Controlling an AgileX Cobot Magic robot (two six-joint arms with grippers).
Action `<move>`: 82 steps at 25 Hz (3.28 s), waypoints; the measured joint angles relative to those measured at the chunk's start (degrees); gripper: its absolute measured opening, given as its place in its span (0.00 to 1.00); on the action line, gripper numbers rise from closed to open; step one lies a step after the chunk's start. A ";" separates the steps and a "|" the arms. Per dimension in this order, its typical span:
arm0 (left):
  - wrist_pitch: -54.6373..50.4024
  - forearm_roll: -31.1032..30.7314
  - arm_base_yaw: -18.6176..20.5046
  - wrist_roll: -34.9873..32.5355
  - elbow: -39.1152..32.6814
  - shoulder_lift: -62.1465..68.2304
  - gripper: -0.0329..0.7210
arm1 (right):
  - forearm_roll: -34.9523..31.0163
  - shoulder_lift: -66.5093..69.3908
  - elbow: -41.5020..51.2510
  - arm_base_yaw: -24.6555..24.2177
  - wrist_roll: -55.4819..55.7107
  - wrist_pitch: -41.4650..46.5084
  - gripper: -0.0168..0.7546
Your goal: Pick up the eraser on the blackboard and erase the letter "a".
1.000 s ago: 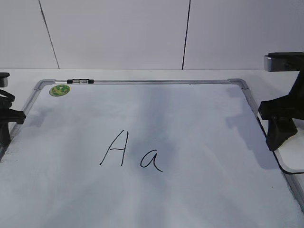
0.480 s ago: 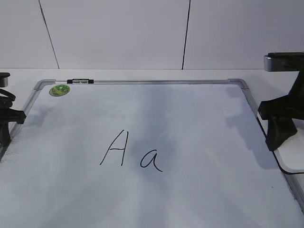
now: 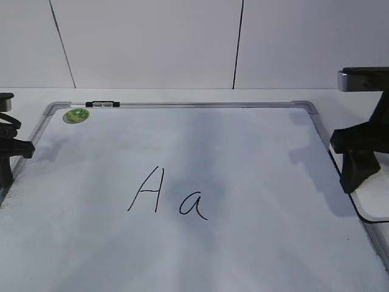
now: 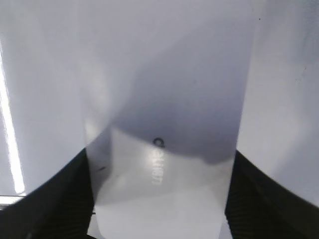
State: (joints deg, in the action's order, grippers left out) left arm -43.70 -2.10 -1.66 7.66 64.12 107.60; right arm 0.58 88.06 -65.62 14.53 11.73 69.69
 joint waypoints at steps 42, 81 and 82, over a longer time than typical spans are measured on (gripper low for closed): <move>0.43 -0.36 0.00 0.00 0.00 0.00 0.07 | -4.51 23.17 -19.24 17.21 -5.09 0.03 0.73; 1.62 -0.90 0.00 -0.10 0.00 0.00 0.07 | -4.34 31.31 -25.99 22.36 -5.50 0.03 0.73; 1.62 -0.90 0.00 -0.10 0.00 0.00 0.07 | -4.34 31.75 -26.09 22.36 -5.50 0.03 0.73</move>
State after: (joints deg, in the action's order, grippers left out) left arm -42.08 -3.00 -1.66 7.56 64.12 107.60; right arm -3.76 119.80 -91.71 36.89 6.22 69.71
